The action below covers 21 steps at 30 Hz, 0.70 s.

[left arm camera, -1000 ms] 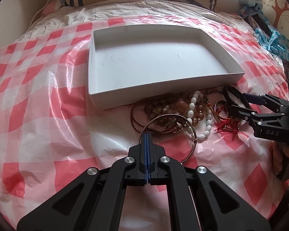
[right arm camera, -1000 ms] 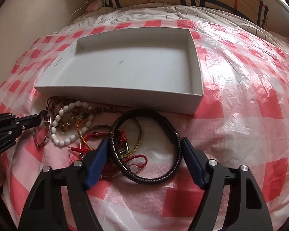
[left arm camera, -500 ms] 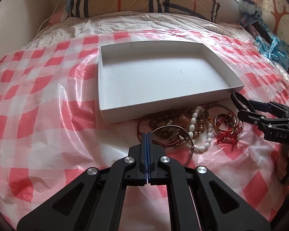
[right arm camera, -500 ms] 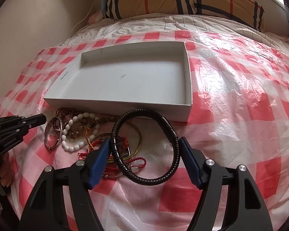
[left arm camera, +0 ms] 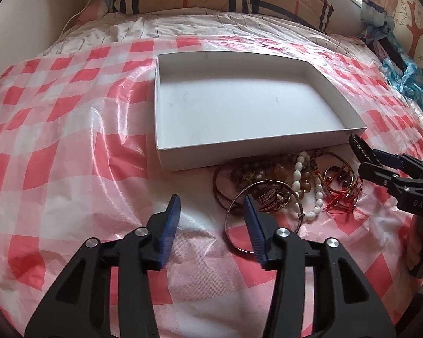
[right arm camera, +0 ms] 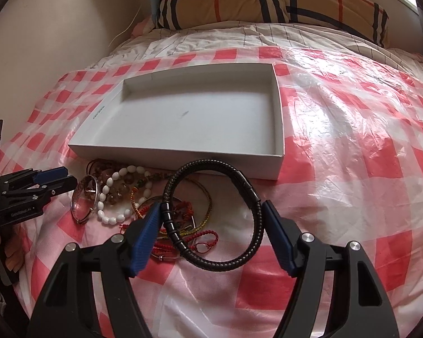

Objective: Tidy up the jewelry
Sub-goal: 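Lift the silver bangle with the left tool while the right tool lifts the black bracelet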

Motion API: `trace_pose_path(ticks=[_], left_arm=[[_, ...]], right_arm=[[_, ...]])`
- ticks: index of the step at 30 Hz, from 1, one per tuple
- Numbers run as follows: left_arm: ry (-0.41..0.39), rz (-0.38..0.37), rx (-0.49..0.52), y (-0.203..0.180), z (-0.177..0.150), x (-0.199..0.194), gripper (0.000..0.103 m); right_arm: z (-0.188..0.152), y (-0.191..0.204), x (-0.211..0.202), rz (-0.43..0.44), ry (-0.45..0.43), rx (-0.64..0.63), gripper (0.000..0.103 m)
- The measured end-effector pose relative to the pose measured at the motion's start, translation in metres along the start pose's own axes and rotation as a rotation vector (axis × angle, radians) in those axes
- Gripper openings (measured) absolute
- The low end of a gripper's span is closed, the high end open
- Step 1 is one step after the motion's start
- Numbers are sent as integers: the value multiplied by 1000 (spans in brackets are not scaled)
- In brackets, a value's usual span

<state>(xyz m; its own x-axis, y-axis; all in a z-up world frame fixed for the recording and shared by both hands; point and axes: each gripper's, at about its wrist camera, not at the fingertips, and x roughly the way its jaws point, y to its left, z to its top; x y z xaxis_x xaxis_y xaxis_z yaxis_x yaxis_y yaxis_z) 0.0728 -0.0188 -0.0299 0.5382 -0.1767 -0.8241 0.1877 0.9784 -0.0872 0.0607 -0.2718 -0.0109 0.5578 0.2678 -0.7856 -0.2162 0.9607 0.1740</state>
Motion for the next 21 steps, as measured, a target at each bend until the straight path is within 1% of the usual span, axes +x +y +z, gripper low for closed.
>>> trace_pose_path(ticks=[4,5,6,7,9,12,14,18,21], left_arm=[[22,-7,19,-5,-2,5,44],[24,-7,31,-8,-3,6,43],[25,0,43,-10,-4,6,33],[37,3,54,-12,-5,9,20],[68,19,68,-14,-7,15,12],[77,27,87,-17,-9,17,3],[76,31,88,-17,-9,15,3],[76,-16,51,-11,-8,6,3],[63,-42,45,-9,-9,-2,3]], right_arm=[[1,1,1,4,2,-6,69],[0,2,1,5,3,-7,69],[1,2,1,5,4,-8,69],[1,2,1,5,4,-8,69],[1,2,1,5,5,-6,69],[1,2,1,6,3,-4,69],[1,2,1,7,0,-3,69],[2,1,-3,10,-17,1,69],[4,0,-8,12,-42,6,69]])
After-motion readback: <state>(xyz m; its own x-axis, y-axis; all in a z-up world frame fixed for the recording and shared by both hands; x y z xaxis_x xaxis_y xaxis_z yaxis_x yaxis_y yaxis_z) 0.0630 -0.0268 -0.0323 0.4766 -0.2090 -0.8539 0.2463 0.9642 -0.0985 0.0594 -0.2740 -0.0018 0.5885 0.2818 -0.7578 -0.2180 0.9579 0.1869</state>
